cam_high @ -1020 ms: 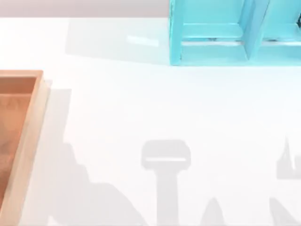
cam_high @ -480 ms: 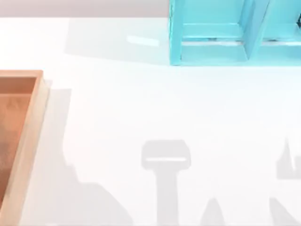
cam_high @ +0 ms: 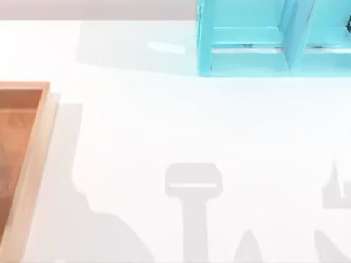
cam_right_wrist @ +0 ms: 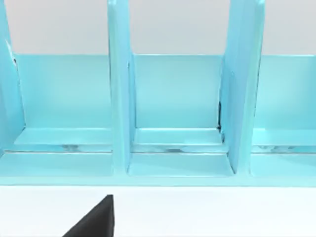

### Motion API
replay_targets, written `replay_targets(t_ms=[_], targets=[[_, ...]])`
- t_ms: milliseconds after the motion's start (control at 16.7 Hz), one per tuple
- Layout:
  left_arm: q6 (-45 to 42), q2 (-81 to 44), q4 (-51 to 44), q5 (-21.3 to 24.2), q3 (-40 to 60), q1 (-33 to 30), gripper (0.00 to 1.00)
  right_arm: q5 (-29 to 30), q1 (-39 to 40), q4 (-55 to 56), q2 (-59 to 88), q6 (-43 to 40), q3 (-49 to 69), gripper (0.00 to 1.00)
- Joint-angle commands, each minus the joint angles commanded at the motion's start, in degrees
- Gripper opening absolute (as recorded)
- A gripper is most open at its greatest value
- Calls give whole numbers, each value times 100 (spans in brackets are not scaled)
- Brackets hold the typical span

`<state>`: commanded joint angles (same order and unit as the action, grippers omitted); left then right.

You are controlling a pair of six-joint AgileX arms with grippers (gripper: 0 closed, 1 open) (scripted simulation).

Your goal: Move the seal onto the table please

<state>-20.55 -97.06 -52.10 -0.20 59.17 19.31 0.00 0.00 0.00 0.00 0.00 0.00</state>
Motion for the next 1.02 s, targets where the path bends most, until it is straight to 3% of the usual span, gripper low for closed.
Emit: replay_targets(t_ms=[180, 240, 780, 1020], targets=[[0, 0, 0, 0, 0, 0, 2, 0, 0, 0, 0, 0, 0, 100], [0, 0, 0, 0, 0, 0, 0, 0, 0, 0, 0, 0, 0, 100], [8, 7, -15, 1, 16, -22, 0, 0, 0, 0, 0, 0, 0, 100], [628, 75, -672, -1, 617, -625, 0, 0, 0, 0, 0, 0, 0, 100]])
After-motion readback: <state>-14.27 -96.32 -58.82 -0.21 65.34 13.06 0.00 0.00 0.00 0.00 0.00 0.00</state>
